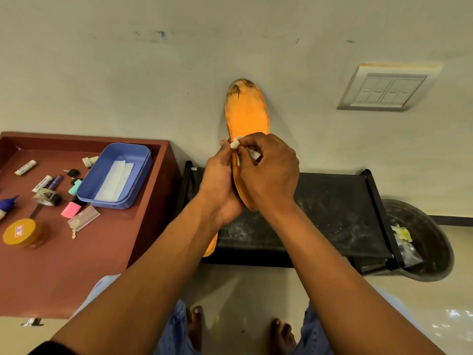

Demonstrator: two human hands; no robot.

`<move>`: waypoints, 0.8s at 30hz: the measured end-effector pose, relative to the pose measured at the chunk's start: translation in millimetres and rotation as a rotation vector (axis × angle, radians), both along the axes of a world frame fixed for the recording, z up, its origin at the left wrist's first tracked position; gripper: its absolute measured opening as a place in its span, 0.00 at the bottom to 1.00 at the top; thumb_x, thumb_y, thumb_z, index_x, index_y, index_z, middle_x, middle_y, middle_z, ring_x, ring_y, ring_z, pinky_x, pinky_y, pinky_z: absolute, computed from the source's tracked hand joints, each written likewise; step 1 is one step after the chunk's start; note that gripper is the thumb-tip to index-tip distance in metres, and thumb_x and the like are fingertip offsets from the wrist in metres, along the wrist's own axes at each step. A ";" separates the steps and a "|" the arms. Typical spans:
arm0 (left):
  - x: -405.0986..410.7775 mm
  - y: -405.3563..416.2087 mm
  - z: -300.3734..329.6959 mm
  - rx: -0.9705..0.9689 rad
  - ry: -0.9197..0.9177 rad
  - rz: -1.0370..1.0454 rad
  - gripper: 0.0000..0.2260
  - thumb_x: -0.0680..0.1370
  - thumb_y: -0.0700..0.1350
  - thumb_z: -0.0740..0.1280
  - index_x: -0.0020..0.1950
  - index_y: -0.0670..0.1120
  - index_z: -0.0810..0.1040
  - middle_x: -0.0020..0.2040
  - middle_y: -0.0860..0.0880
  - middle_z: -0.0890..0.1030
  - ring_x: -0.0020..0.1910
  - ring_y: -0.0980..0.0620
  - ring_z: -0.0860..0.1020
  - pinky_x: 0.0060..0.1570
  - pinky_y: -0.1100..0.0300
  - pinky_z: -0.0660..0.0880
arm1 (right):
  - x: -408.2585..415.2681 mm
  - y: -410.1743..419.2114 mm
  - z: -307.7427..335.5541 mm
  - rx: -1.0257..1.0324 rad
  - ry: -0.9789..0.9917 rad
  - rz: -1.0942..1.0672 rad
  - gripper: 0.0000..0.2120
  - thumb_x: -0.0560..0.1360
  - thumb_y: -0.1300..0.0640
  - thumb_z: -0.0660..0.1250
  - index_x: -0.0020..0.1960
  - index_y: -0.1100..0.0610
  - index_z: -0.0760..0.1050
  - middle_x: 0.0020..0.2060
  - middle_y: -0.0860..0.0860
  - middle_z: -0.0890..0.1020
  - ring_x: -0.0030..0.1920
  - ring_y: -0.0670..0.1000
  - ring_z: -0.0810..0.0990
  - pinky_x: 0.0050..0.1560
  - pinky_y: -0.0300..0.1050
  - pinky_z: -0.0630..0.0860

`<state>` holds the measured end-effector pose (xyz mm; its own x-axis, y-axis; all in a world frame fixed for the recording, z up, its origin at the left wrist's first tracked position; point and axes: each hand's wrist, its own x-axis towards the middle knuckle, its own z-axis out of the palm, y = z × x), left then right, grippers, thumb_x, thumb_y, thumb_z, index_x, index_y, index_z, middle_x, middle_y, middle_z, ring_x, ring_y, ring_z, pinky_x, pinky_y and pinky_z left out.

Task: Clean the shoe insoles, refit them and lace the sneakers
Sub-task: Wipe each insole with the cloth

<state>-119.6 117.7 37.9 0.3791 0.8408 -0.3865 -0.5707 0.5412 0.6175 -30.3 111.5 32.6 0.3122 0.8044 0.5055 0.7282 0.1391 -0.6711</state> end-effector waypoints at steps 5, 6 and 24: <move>-11.9 11.3 0.9 0.032 0.018 0.031 0.33 0.85 0.64 0.46 0.76 0.42 0.71 0.70 0.41 0.79 0.69 0.43 0.77 0.69 0.47 0.73 | 2.5 -1.6 3.3 -0.205 0.078 0.197 0.05 0.74 0.50 0.73 0.50 0.45 0.85 0.46 0.43 0.86 0.47 0.46 0.83 0.49 0.50 0.81; -15.8 14.7 1.3 0.038 0.024 0.052 0.33 0.85 0.64 0.45 0.75 0.41 0.71 0.69 0.42 0.79 0.69 0.42 0.77 0.68 0.47 0.73 | 2.0 -3.0 4.7 -0.250 0.089 0.240 0.05 0.74 0.51 0.74 0.49 0.46 0.85 0.45 0.43 0.86 0.46 0.45 0.83 0.49 0.49 0.81; -29.9 24.0 0.6 -0.037 -0.003 -0.002 0.24 0.83 0.61 0.56 0.60 0.44 0.81 0.56 0.43 0.81 0.47 0.46 0.79 0.41 0.56 0.70 | 27.3 0.8 16.6 -0.281 0.746 0.491 0.06 0.74 0.67 0.73 0.52 0.65 0.83 0.44 0.60 0.85 0.43 0.48 0.83 0.40 0.38 0.80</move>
<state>-149.5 141.7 38.6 0.3823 0.8252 -0.4157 -0.5715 0.5647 0.5954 -3.0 112.3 49.2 0.0702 0.9944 0.0785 -0.0021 0.0789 -0.9969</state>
